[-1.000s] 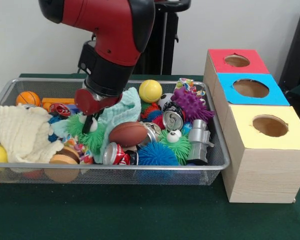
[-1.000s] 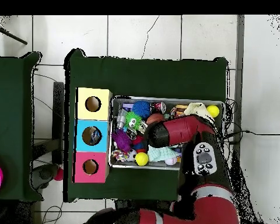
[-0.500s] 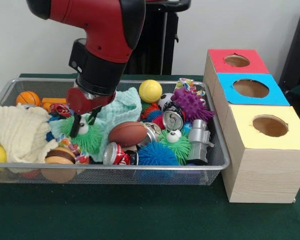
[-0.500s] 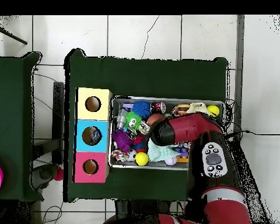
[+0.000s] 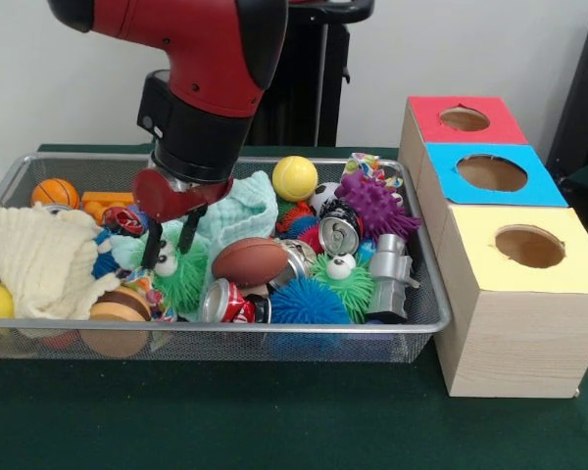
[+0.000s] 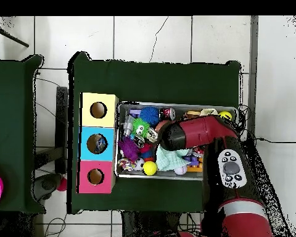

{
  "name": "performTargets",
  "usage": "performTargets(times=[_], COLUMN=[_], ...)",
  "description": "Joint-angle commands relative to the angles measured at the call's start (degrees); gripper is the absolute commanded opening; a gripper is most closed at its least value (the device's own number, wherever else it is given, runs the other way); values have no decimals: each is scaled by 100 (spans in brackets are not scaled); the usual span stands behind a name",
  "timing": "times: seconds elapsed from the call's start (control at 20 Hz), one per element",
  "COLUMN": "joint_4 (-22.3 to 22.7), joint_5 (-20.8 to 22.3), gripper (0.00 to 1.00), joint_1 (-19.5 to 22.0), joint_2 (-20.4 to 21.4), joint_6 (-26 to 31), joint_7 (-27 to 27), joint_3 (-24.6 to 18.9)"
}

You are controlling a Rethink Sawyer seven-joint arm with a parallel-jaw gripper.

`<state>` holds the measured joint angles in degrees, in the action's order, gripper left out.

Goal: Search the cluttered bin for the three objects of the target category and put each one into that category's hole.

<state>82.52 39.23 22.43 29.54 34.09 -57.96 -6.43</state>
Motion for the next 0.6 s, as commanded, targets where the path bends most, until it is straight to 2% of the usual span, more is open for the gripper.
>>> performTargets(times=[0.05,0.2,0.25,0.35,0.5,0.6], joint_4=[121,902,1145,1434,1553,1691], joint_5=[-371,-1378,-1755,-2215,-2569,-2908], gripper=[100,100,100,100,100,100], joint_1=[286,532,598,763,806,792], joint_2=[34,161,151,111,83,107], joint_6=[1474,2202,2681,2863,2852,2649], joint_7=[1185,179,-20,-133,-297,-714], joint_3=[-747,-872,-924,-1142,-1227,-1187])
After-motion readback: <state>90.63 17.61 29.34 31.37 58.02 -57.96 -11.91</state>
